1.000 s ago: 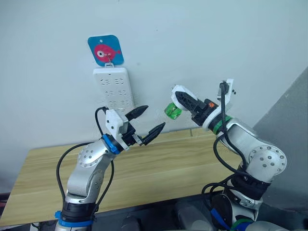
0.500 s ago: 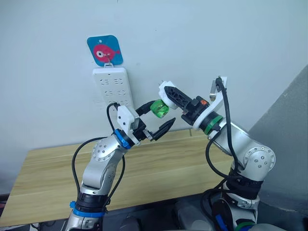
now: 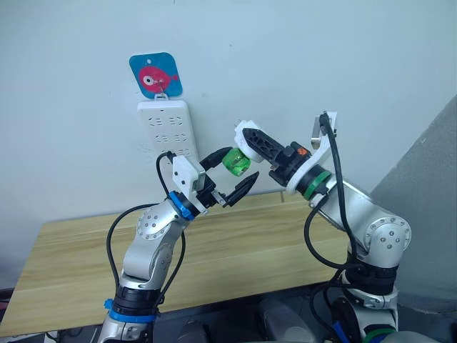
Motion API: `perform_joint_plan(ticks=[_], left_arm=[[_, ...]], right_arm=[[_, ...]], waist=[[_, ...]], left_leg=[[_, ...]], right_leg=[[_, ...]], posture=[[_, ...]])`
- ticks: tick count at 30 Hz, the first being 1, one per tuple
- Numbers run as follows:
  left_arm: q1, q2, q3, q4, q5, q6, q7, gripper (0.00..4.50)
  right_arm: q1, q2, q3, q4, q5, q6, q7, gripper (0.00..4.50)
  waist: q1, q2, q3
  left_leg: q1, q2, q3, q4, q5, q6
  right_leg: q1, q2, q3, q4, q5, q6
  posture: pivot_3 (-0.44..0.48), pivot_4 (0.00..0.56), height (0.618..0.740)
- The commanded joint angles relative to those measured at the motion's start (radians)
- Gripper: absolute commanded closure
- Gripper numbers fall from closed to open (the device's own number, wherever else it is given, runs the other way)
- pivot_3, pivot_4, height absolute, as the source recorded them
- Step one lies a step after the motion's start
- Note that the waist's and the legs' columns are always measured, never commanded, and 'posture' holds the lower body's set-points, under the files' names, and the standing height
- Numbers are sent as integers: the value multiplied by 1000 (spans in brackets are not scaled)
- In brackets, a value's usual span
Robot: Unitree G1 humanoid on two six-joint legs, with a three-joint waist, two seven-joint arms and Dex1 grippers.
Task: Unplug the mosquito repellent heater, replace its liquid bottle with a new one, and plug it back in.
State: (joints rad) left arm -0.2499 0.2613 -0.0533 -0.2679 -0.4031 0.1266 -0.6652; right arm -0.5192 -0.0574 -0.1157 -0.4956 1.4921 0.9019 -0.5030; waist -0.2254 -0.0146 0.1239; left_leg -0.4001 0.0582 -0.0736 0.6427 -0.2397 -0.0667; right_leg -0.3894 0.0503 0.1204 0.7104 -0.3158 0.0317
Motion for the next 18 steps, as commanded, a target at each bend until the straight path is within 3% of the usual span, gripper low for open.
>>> perform_joint_plan(ticks=[1, 4, 18], left_arm=[[-13, -5, 10, -42, -20, -9, 6, 1231], [-13, -4, 14, -45, -24, -8, 13, 2212], [-6, -2, 15, -52, -25, -19, 8, 2254]], right_arm=[[1, -14, 17, -17, 39, -42, -1, 1470], [7, -33, 32, -17, 46, -60, -5, 1470], [18, -99, 76, -10, 68, -118, -2, 1470]], waist=[[0, 0, 0], [1, 0, 0], [3, 0, 0]], left_leg=[[0, 0, 0, 0, 0, 0], [0, 0, 0, 0, 0, 0], [0, 0, 0, 0, 0, 0]], right_leg=[[0, 0, 0, 0, 0, 0], [0, 0, 0, 0, 0, 0], [0, 0, 0, 0, 0, 0]], posture=[[-189, 58, 729], [-187, 58, 729], [-182, 58, 729]])
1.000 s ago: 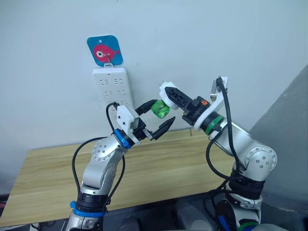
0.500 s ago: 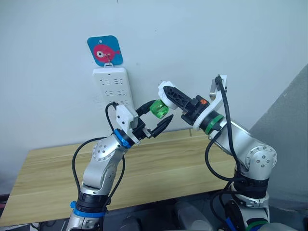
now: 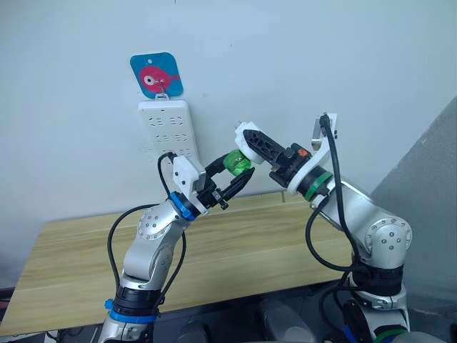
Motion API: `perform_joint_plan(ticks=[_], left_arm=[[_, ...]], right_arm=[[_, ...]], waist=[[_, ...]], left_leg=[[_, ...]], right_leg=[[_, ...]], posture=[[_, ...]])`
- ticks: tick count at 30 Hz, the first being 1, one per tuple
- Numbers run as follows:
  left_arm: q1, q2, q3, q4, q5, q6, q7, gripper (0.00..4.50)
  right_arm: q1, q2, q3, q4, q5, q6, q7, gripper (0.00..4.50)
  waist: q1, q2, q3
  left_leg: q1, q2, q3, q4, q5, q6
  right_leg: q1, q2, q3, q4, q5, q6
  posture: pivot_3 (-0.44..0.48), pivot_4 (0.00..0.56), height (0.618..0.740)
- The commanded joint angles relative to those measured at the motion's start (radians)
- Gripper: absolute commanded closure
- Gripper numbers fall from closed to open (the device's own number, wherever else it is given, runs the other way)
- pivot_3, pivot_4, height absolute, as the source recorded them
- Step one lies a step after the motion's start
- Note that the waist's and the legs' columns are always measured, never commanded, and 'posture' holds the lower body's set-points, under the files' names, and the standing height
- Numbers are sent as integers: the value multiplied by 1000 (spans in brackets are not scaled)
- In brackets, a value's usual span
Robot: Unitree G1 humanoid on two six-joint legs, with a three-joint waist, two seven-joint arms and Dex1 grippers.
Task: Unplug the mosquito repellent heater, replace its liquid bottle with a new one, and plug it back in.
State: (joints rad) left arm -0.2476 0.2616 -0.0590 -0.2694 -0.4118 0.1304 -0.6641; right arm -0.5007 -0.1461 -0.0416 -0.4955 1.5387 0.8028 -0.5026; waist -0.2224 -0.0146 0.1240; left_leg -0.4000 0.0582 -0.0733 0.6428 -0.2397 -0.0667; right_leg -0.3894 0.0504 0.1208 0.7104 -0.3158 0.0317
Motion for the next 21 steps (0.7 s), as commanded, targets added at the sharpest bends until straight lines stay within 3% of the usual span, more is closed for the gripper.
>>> perform_joint_plan(ticks=[1, 3, 10, 21], left_arm=[[-2, -5, 23, -57, -44, -27, -15, 2254], [6, -6, 29, -66, -61, -36, -25, 2254], [4, 9, 20, -71, -21, -49, -12, 74], [9, 9, 2, -53, 24, -45, 17, 49]], right_arm=[[-2, -14, 4, -9, 24, -23, -4, 1470], [-4, -19, 10, -9, 29, -31, -7, 1470], [-7, -32, 22, -8, 37, -47, -12, 1470], [-5, -42, 27, -5, 39, -55, -7, 1470]], waist=[[0, 0, 0], [0, 0, 0], [2, 0, 0], [2, 0, 0]], left_leg=[[0, 0, 0, 0, 0, 0], [0, 0, 0, 0, 0, 0], [0, 0, 0, 0, 0, 0], [0, 0, 0, 0, 0, 0]], right_leg=[[0, 0, 0, 0, 0, 0], [0, 0, 0, 0, 0, 0], [0, 0, 1, 0, 0, 0], [0, 0, 1, 0, 0, 0]], posture=[[-182, 58, 729], [-181, 57, 729], [-181, 57, 729], [-180, 59, 729]])
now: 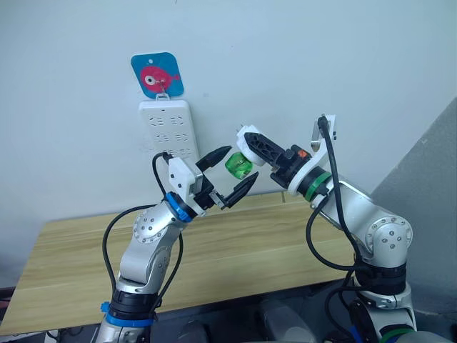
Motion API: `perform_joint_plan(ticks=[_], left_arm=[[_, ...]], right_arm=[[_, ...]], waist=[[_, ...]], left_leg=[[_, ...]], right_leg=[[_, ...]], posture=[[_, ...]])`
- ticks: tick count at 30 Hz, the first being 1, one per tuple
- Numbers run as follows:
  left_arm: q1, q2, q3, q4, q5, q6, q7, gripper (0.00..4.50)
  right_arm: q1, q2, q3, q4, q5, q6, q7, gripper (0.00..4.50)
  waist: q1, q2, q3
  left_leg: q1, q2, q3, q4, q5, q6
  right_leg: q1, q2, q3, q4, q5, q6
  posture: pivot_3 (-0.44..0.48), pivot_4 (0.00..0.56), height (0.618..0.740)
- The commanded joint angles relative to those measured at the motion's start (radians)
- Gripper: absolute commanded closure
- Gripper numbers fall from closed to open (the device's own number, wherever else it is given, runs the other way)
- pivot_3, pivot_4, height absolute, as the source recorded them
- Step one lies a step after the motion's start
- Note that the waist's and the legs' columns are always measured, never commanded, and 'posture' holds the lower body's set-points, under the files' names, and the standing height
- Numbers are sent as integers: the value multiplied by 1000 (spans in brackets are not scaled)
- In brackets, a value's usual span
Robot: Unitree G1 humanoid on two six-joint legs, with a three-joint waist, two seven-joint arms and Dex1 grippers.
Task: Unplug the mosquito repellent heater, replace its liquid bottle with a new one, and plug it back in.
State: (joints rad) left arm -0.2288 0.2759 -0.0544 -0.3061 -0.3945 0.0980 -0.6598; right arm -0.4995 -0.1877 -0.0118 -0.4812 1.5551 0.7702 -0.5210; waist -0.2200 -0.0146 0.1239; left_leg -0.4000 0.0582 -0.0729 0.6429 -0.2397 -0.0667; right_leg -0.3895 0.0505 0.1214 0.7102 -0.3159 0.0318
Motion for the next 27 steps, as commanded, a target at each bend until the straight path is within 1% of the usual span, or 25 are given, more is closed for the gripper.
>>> perform_joint_plan(ticks=[1, 10, 13, 18, 25, 26, 27], left_arm=[[-10, -7, -4, -14, 6, -8, 14, 49], [-23, -11, -5, -3, -8, 1, 9, 49], [-25, -13, -6, 2, -16, 10, 6, 641], [-33, -17, -7, 19, -21, 17, 5, 2150], [-39, -5, 7, 37, -22, 12, -6, 2180], [-40, -3, 9, 38, -23, 11, -7, 2180], [-43, -1, 10, 39, -21, 5, -8, 2180]], right_arm=[[-6, -1, -3, -19, 23, -23, 13, 1470], [-2, 0, -1, -19, 21, -25, 17, 1470], [-1, 0, -1, -19, 20, -25, 20, 1470], [0, 0, 0, -19, 20, -26, 21, 1470], [1, -1, 1, -25, 44, -30, 15, 1470], [1, -1, 0, -26, 46, -30, 16, 727], [2, -3, -1, -28, 47, -31, 20, 397]], waist=[[0, 0, 0], [0, 0, 0], [0, 0, 0], [0, 0, 0], [0, 0, 0], [0, 0, 0], [0, 0, 0]], left_leg=[[0, 0, 0, 0, 0, 0], [0, 0, 0, 0, 0, 0], [0, 0, 0, 0, 0, 0], [0, 0, 0, 0, 0, 0], [0, 0, 0, 0, 0, 0], [0, 0, 0, 0, 0, 0], [0, 0, 0, 0, 0, 0]], right_leg=[[0, 0, 0, 0, 0, 0], [0, 0, 0, 0, 0, 0], [0, 0, 0, 0, 0, 0], [0, 0, 0, 0, 0, 0], [0, 0, 0, 0, 0, 0], [0, 0, 0, 0, 0, 0], [0, 0, 0, 0, 0, 0]], posture=[[-180, 59, 729], [-179, 59, 729], [-179, 59, 729], [-179, 59, 729], [-183, 59, 729], [-183, 59, 729], [-183, 59, 729]])
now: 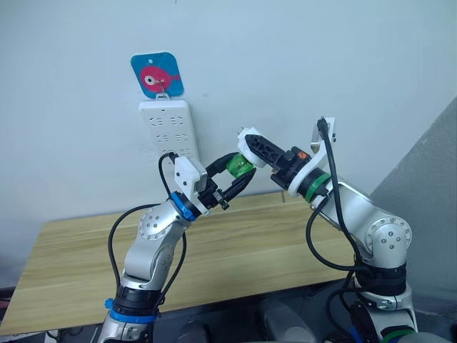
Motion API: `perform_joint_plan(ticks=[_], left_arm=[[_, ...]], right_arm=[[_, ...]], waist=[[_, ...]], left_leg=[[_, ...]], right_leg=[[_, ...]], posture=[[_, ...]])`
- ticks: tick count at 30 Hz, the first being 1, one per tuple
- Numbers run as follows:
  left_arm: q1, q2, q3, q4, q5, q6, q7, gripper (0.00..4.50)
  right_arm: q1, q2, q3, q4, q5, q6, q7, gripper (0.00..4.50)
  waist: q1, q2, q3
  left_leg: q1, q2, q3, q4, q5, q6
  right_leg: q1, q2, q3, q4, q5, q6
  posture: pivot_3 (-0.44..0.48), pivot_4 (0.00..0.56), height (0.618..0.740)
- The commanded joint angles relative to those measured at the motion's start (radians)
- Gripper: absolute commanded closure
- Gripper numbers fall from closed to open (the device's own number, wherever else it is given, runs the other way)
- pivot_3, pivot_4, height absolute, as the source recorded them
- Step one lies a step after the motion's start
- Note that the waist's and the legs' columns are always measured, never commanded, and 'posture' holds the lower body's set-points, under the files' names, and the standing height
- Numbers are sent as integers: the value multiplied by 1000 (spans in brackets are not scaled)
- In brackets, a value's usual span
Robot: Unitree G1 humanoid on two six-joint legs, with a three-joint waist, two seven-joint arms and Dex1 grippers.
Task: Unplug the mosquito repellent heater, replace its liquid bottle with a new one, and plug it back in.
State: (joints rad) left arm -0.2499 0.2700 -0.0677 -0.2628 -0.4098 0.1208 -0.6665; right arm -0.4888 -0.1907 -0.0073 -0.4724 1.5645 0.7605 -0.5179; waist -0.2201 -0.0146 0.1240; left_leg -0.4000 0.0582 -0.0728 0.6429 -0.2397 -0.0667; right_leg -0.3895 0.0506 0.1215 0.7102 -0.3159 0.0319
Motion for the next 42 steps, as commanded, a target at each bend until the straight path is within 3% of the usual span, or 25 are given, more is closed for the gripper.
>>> perform_joint_plan(ticks=[1, 5, 9, 15, 23, 27, 31, 37, 42], left_arm=[[-24, 6, 24, -4, -5, -22, -4, 2180], [-31, 17, 27, -6, -9, -33, -23, 2180], [-37, 40, 37, 3, -14, -43, -54, 2180], [-38, 81, 38, 29, -9, -82, -126, 2180], [-12, 156, 16, 80, 23, -232, -301, 2180], [-13, 189, 8, 110, 31, -311, -382, 2180], [-6, 211, -3, 133, 41, -393, -447, 2180], [20, 215, -20, 153, 62, -489, -485, 2180], [34, 220, -29, 161, 70, -533, -489, 2180]], right_arm=[[-7, -4, -7, -39, 39, -22, 20, 76], [10, -67, -33, -35, 61, -9, 40, 0], [59, -225, -82, -39, 156, 50, 125, 0], [190, -546, -204, -19, 346, 202, 414, 0], [173, -794, -237, 77, 285, 311, 689, 0], [137, -858, -200, 112, 258, 359, 749, 0], [105, -884, -112, 133, 361, 380, 696, 0], [84, -851, -10, 173, 408, 390, 664, 0], [77, -844, -1, 187, 408, 399, 671, 0]], waist=[[0, 0, 0], [1, 0, 0], [4, 0, 0], [11, 0, 0], [6, 0, 1], [4, 0, 1], [4, 0, 2], [5, 0, 5], [7, 0, 6]], left_leg=[[0, 0, 0, 0, 0, 0], [0, 0, 0, 0, 0, 0], [0, 0, 0, 0, 0, 0], [0, 0, 1, -1, 0, 0], [1, 1, 7, 0, 0, 0], [1, 1, 9, 1, 0, 0], [0, 2, 10, 0, 0, 0], [-1, 2, 11, -2, -1, 1], [0, 2, 12, -2, -1, 1]], right_leg=[[0, 0, 0, 0, 0, 0], [0, 0, 0, 0, 0, 0], [0, 0, 0, -1, 0, 0], [0, 0, 1, -3, 0, 0], [1, 1, 5, -5, 0, 1], [1, 1, 7, -9, 0, 2], [1, 1, 9, -13, 1, 3], [1, 1, 9, -14, 1, 3], [1, 1, 9, -14, 1, 3]], posture=[[-181, 58, 729], [-183, 59, 729], [-183, 59, 729], [-204, 68, 729], [-221, 77, 729], [-223, 84, 729], [-222, 95, 729], [-213, 105, 729], [-208, 105, 729]])
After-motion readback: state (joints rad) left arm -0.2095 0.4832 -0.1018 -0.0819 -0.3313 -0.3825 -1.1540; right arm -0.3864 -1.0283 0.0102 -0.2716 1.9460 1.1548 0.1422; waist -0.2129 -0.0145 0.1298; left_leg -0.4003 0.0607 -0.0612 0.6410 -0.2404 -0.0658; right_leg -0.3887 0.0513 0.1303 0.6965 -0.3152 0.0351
